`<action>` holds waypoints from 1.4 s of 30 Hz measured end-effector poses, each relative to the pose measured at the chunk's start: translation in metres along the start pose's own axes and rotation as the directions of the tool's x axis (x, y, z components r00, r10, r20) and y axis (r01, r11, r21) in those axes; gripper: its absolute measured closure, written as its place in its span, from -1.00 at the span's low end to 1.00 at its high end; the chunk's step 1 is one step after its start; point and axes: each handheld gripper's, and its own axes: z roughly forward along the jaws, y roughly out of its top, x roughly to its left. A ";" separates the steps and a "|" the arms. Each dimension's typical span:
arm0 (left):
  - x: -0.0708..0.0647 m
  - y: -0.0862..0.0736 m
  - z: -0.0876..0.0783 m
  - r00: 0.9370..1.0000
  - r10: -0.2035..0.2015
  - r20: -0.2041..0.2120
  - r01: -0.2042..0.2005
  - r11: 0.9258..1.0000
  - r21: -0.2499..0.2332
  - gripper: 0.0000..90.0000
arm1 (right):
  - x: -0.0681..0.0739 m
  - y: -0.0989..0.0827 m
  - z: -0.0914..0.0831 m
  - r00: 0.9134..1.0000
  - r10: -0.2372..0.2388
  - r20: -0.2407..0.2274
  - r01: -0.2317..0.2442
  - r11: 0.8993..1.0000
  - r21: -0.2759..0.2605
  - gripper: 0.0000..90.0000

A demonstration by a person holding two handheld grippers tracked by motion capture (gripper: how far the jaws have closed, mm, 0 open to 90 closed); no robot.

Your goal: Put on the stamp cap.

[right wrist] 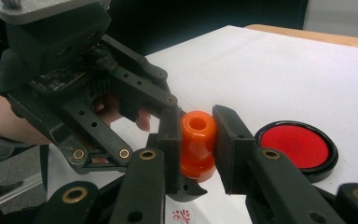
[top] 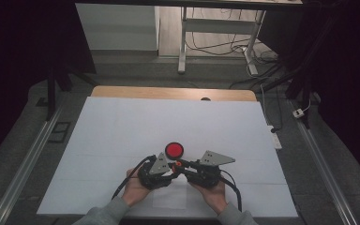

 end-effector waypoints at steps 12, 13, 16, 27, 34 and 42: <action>0.000 -0.001 0.001 1.000 -0.019 0.006 0.019 1.000 0.015 0.44 | 0.003 -0.004 0.003 1.000 -0.013 0.011 0.013 1.000 -0.001 0.63; 0.001 -0.001 0.001 1.000 -0.023 0.011 0.022 1.000 0.013 0.44 | 0.003 -0.004 0.003 1.000 -0.015 0.012 0.015 1.000 -0.003 0.63; 0.001 -0.001 0.000 0.999 -0.029 0.013 0.029 1.000 -0.008 0.44 | 0.003 -0.002 0.002 1.000 -0.024 0.013 0.024 1.000 0.000 0.63; 0.001 -0.002 0.002 0.999 -0.031 -0.009 0.031 0.999 -0.022 0.43 | 0.002 0.002 0.001 0.999 -0.032 0.028 0.032 0.999 0.002 0.62; 0.002 -0.002 0.004 0.999 -0.041 -0.001 0.041 0.999 -0.020 0.41 | 0.001 0.002 0.001 0.999 -0.033 0.033 0.033 0.999 0.004 0.62; 0.003 -0.004 0.007 0.999 -0.049 0.014 0.049 0.999 -0.006 0.25 | 0.001 0.002 0.001 0.999 -0.035 0.034 0.035 0.999 0.003 0.62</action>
